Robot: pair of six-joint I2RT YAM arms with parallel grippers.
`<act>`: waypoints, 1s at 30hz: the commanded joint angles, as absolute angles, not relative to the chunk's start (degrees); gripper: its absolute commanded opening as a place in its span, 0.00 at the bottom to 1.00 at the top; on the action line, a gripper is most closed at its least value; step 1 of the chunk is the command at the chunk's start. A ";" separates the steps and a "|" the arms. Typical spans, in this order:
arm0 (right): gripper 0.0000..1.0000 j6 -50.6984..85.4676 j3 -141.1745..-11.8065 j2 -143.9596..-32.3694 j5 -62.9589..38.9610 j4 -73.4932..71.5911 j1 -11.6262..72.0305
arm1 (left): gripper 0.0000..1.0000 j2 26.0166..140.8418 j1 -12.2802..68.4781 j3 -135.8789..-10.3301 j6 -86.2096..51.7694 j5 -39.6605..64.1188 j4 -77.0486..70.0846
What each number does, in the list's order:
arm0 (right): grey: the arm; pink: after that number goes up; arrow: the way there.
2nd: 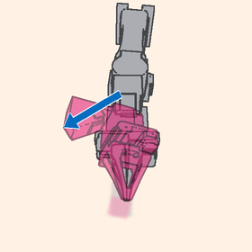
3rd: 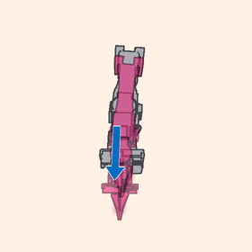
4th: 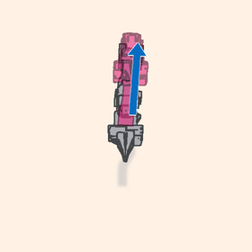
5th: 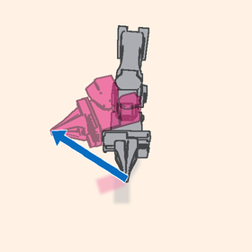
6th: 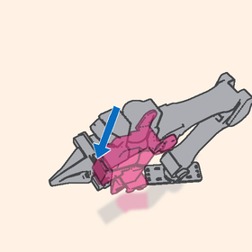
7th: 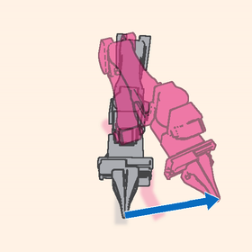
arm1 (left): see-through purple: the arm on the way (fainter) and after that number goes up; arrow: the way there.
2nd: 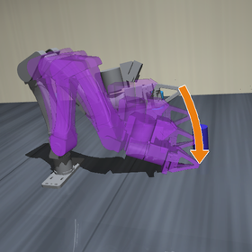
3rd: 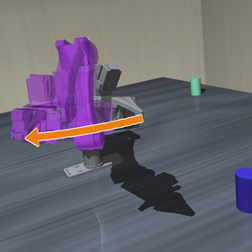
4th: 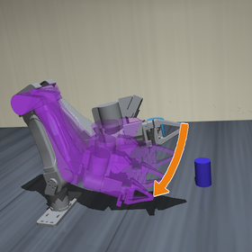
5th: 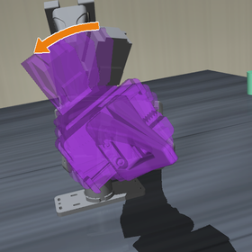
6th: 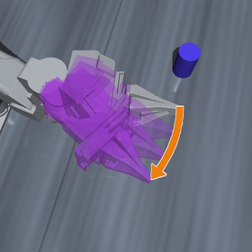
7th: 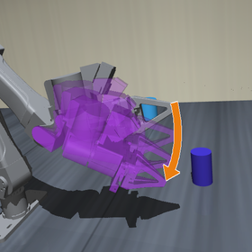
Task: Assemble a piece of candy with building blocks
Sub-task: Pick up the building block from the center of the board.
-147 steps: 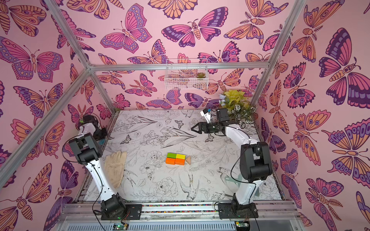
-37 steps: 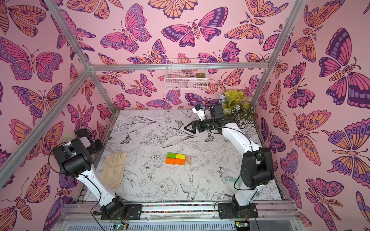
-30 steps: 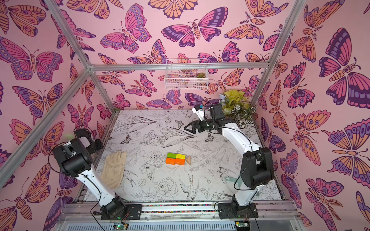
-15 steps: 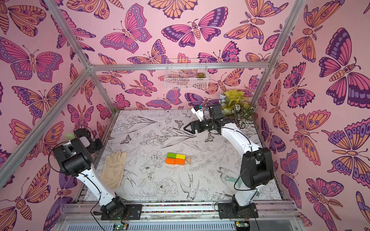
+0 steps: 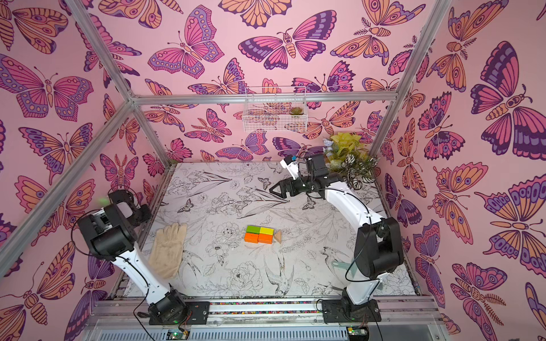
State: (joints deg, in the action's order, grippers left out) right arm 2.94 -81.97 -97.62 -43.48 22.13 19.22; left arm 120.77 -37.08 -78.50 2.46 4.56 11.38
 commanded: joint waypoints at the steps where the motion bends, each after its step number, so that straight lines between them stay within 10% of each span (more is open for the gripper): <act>1: 0.99 2.55 -83.22 -97.77 -43.34 22.11 19.90 | 0.00 112.44 -40.83 -78.84 -4.75 2.87 5.04; 10: 0.99 1.63 -80.27 -94.61 -43.25 21.36 20.30 | 0.00 99.59 -35.34 -78.93 -5.83 5.77 9.97; 30: 0.99 3.11 -68.92 -79.81 -39.56 25.17 23.93 | 0.00 73.81 -17.46 -54.43 -37.49 49.84 0.01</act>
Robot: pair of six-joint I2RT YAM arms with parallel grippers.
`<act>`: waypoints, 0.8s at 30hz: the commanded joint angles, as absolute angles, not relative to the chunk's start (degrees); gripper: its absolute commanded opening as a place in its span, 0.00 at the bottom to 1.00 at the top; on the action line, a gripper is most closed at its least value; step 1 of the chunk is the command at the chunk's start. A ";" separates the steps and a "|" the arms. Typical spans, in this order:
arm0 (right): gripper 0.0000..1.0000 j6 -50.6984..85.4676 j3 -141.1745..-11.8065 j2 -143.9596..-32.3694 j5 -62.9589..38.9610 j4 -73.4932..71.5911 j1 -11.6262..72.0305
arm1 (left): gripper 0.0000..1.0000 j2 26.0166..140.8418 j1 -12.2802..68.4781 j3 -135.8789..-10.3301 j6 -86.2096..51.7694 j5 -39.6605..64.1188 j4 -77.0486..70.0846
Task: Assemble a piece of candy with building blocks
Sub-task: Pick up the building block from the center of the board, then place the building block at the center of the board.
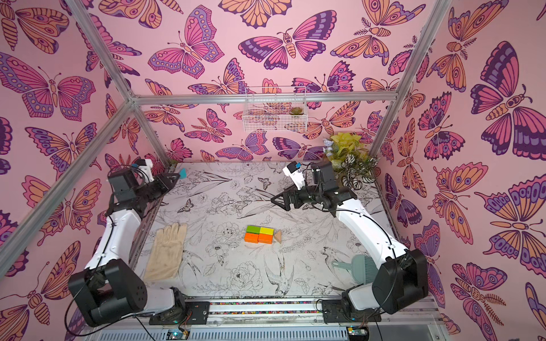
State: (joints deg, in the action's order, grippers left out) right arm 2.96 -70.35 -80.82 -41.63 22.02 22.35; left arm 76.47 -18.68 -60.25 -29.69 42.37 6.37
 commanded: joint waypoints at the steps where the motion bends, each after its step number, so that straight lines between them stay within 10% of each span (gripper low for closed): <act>1: 0.99 3.61 -68.23 -79.39 -38.69 24.84 24.53 | 0.00 71.26 -16.90 -51.08 -40.64 50.96 -3.10; 24: 1.00 5.01 -65.48 -84.13 -38.14 23.14 25.93 | 0.00 34.61 5.91 -5.18 -67.77 22.98 -11.71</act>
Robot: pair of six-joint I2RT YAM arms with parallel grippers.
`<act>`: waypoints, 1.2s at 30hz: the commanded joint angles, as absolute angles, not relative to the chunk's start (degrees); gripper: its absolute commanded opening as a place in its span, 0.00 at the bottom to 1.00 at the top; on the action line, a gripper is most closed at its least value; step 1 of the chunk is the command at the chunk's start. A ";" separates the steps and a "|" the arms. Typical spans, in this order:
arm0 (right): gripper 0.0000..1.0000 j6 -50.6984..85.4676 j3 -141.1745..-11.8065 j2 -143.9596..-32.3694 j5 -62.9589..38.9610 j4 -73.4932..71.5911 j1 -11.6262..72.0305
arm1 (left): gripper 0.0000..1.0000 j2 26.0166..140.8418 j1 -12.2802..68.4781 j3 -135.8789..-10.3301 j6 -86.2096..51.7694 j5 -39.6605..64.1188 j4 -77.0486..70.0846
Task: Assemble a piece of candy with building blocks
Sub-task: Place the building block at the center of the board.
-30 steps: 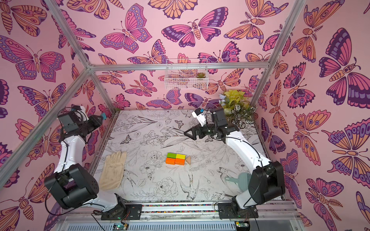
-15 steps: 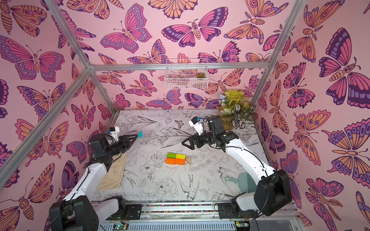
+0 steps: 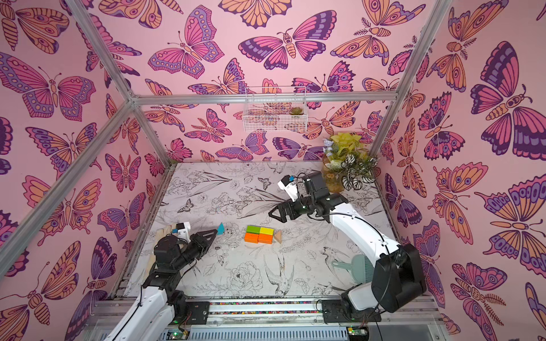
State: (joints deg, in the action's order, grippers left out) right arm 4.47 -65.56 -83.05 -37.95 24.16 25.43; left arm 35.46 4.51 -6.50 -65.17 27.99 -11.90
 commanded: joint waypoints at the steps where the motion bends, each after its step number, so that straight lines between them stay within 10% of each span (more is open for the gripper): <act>1: 1.00 5.41 -65.33 -84.56 -38.23 22.49 26.08 | 0.00 34.90 6.43 -4.65 -67.94 22.12 -11.69; 18: 1.00 5.99 -75.57 -94.58 -23.03 26.09 33.56 | 0.00 54.64 8.70 -6.42 -66.80 19.15 -24.54; 29: 0.70 21.98 -89.21 -101.95 -11.90 30.22 42.32 | 0.00 58.59 9.37 -5.26 -66.68 16.44 -29.88; 36: 0.70 36.87 -93.84 -105.55 -8.64 32.12 46.09 | 0.00 54.62 9.70 -6.69 -63.34 14.12 -29.88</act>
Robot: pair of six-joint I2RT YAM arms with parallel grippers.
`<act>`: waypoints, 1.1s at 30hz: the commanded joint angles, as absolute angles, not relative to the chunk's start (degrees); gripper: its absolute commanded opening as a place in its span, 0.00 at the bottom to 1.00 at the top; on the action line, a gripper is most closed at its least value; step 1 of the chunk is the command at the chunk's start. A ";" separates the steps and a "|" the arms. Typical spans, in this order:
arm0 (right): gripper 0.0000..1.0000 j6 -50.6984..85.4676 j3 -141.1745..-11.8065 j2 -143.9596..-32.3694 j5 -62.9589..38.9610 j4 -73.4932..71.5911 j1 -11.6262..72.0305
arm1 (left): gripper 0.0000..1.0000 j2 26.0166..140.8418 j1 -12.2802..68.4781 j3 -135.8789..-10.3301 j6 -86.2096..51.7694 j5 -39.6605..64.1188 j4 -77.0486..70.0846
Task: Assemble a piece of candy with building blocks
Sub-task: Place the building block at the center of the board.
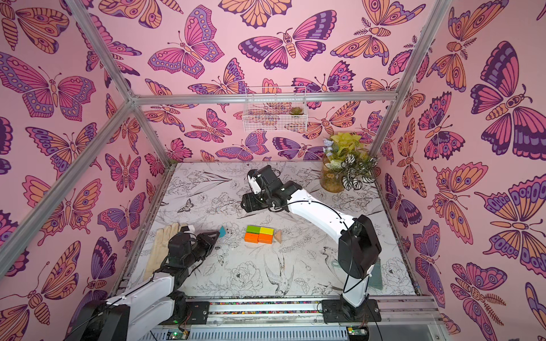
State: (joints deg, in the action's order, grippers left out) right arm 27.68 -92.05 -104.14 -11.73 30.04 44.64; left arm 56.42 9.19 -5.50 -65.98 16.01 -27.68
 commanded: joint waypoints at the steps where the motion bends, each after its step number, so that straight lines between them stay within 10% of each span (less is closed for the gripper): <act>1: 0.71 38.86 -94.07 -106.19 -9.09 31.69 46.07 | 0.00 54.06 9.76 -6.67 -63.05 13.77 -29.95; 33: 0.75 50.71 -107.48 -122.76 -17.54 30.83 51.79 | 0.00 55.67 12.74 -10.27 -59.18 11.78 -32.67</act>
State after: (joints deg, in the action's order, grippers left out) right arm 49.78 -105.82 -121.10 -16.69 30.61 51.09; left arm 55.42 12.45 -8.86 -60.40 11.97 -30.48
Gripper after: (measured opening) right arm 0.757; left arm 0.320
